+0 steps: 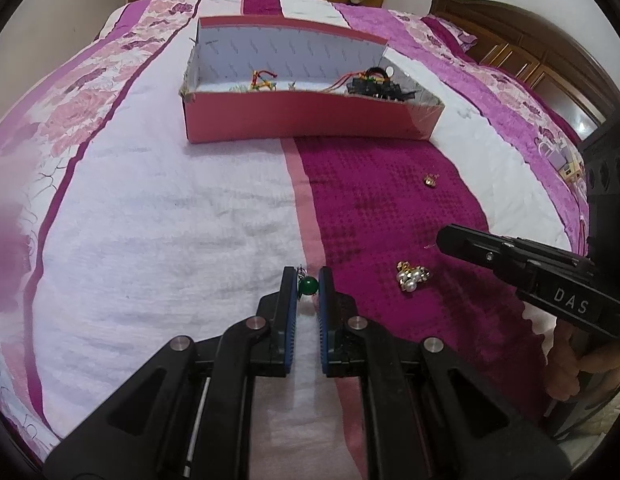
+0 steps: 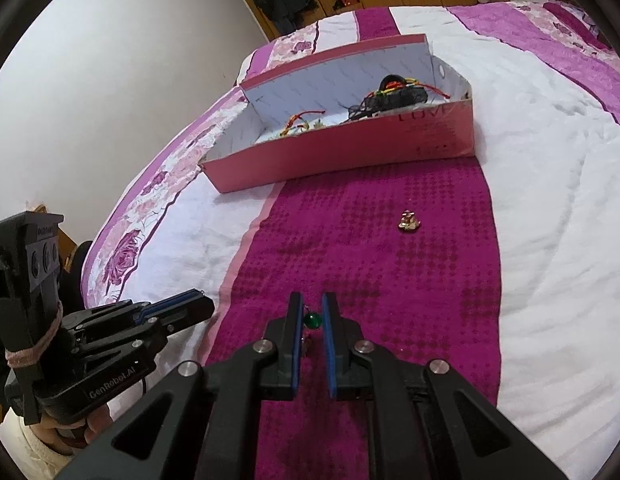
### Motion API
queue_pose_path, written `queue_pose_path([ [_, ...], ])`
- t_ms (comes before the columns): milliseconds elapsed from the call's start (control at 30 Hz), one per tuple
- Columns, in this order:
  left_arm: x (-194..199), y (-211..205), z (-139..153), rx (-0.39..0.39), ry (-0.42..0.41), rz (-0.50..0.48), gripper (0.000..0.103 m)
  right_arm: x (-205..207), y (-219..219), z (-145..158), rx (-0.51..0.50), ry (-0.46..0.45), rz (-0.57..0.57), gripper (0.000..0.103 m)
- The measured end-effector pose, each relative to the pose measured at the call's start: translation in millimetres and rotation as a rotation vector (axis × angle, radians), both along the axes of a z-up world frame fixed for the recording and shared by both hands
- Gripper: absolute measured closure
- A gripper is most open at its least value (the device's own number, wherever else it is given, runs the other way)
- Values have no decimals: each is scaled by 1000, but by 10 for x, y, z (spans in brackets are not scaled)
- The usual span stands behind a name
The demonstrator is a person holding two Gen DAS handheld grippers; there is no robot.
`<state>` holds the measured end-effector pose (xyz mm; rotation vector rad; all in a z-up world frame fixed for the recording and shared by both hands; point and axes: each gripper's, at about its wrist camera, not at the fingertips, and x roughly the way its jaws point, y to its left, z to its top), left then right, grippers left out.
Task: Organize jewelry
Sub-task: 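Close the left tool on the green bead earring's hook, then carry the green bead earring into the pink box and open the left tool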
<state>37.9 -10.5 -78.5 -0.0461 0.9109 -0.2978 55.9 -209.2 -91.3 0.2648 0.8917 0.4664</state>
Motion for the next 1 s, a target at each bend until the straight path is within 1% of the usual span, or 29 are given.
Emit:
queue_pose_path([
  [167, -30, 9, 90, -10, -54, 9, 102, -46, -43, 64, 1, -42, -15, 92],
  [400, -63, 45, 211, -38, -124, 28, 102, -112, -38, 212, -19, -128, -34, 92],
  [733, -77, 12, 445, -58, -282, 40, 101, -211, 3, 475, -60, -294, -67, 92],
  [833, -66, -19, 508, -55, -331, 45, 101, -213, 9, 528, -62, -328, -80, 92],
  [1000, 4, -35, 550, -60, -373, 60, 101, -185, 25, 585, -68, -368, -96, 92],
])
